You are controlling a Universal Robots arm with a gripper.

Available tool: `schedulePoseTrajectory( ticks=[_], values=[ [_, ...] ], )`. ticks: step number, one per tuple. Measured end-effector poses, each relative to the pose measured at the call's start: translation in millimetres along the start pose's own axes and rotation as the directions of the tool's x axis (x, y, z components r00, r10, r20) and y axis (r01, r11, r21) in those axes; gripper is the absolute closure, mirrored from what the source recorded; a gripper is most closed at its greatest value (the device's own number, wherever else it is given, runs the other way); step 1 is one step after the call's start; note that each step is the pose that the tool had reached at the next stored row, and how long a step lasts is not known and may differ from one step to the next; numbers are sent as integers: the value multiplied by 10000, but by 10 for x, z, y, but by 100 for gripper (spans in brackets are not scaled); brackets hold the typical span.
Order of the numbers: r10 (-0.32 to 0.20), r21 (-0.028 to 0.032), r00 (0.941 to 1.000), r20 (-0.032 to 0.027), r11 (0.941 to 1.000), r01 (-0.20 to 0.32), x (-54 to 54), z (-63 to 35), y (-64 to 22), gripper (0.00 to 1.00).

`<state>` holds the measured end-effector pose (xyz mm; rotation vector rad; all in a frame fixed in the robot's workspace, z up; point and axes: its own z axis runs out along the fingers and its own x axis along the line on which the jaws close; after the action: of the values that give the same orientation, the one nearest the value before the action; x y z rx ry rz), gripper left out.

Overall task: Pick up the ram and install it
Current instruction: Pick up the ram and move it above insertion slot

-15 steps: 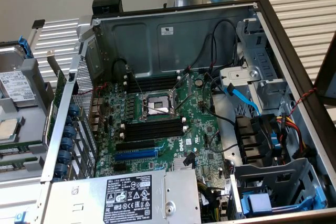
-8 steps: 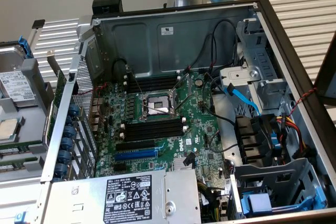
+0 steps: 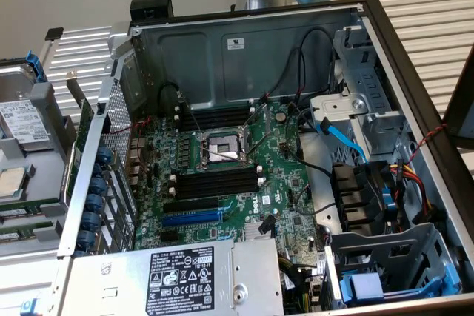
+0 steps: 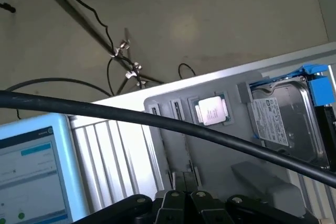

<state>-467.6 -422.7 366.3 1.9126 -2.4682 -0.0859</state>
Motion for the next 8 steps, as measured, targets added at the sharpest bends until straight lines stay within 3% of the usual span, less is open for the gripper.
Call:
schedulePoseTrajectory(
  ticks=[4, 8],
  values=[
    [-11, 5, 10000, -1, 10000, 11, -2, 5, -3, 89],
    [-298, 122, 9996, -1, 9995, 298, 0, 32, -5, 89]
  ],
)
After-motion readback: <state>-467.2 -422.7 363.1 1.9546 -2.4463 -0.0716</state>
